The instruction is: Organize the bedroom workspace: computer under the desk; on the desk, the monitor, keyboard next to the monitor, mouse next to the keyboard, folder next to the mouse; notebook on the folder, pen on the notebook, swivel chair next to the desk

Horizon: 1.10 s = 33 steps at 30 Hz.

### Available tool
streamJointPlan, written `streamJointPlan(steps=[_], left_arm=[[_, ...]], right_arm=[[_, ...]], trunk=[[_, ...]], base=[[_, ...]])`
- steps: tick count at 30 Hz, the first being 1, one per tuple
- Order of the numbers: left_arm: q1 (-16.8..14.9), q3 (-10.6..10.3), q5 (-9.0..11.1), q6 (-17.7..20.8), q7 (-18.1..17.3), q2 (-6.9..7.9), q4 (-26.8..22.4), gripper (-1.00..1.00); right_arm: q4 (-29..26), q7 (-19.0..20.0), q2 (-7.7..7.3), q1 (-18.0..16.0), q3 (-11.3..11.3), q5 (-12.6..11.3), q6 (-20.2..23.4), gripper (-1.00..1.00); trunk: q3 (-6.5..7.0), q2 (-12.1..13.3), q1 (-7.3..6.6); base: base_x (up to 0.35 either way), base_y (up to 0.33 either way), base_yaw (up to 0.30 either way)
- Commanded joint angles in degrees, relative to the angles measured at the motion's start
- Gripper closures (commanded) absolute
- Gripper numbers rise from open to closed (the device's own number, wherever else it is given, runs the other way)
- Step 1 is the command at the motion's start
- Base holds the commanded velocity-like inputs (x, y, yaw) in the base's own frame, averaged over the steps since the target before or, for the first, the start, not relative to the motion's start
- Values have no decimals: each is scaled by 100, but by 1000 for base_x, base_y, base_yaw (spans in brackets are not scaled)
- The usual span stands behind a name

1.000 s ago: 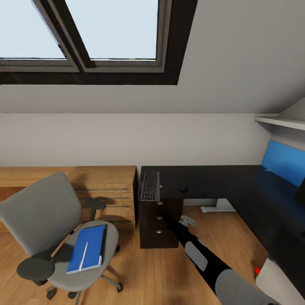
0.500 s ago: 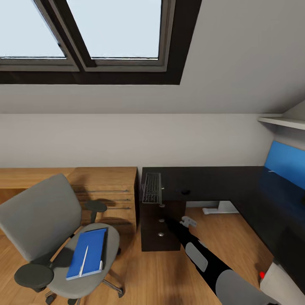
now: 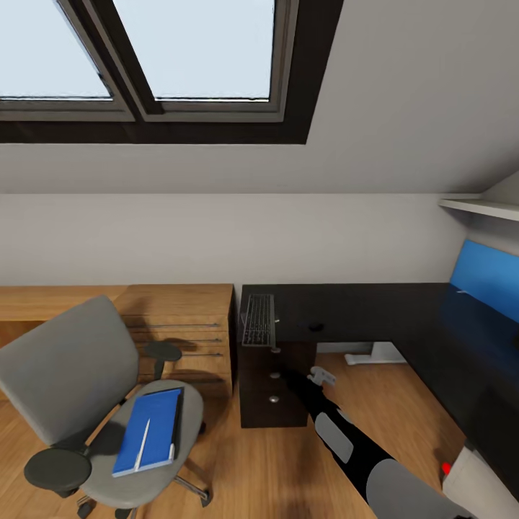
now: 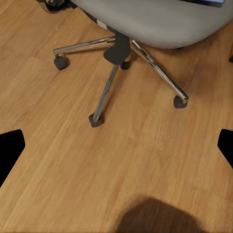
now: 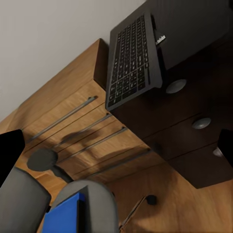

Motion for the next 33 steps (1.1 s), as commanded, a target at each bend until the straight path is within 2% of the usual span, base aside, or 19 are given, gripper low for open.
streamJointPlan(steps=[1, 13, 33], left_arm=[[-5, 6, 44, -12, -49, 1, 6, -100], [-5, 6, 42, -8, -51, -8, 6, -100], [-5, 6, 39, -12, -39, -9, 6, -100]], right_arm=[[11, 17, -3, -9, 36, -61, -46, -100], [13, 20, -9, -9, 35, -62, -77, -100], [13, 22, -25, -4, 27, -76, -70, -100]], trunk=[[-9, -7, 2], [-9, -7, 2], [-9, -7, 2]], base=[[74, 0, 0], [223, 0, 0], [13, 0, 0]])
